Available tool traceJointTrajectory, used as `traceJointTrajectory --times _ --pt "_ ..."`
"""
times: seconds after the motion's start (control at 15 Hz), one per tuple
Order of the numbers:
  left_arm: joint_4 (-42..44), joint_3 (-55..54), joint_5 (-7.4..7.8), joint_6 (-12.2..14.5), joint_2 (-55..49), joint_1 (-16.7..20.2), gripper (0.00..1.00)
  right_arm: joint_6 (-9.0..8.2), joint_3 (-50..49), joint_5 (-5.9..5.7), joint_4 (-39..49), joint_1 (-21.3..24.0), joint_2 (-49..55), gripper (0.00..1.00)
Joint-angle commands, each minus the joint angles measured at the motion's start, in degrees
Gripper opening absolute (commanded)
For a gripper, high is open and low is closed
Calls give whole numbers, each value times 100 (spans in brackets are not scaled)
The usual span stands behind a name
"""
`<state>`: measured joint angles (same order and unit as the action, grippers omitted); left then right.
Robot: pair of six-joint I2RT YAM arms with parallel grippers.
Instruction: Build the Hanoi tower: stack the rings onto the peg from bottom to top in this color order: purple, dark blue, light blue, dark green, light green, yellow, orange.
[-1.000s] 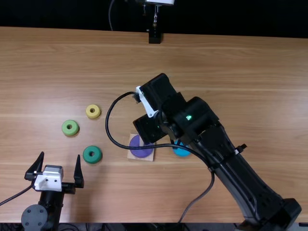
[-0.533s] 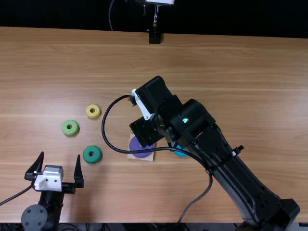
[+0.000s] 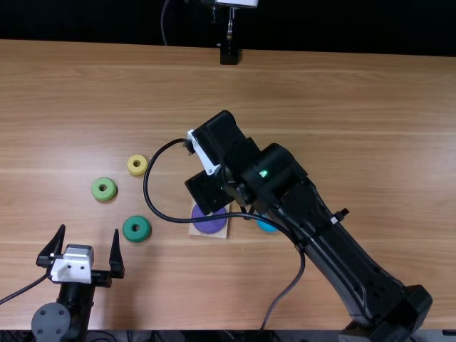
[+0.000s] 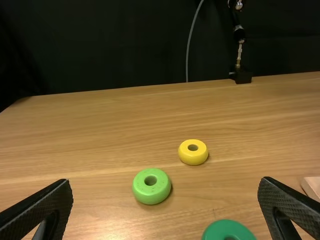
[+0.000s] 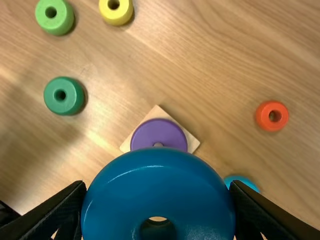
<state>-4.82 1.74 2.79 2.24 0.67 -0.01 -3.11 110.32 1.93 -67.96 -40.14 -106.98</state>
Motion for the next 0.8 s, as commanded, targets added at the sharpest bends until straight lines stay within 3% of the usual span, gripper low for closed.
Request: traceJointTrajectory --times 0.0,0.73 --pt "-14 -174 -36 -3 -67 -43 100 -37 262 18 9 -82 -192 0" --pt "-14 -174 -36 -3 -67 -43 100 -37 218 18 -44 -117 -236 0"
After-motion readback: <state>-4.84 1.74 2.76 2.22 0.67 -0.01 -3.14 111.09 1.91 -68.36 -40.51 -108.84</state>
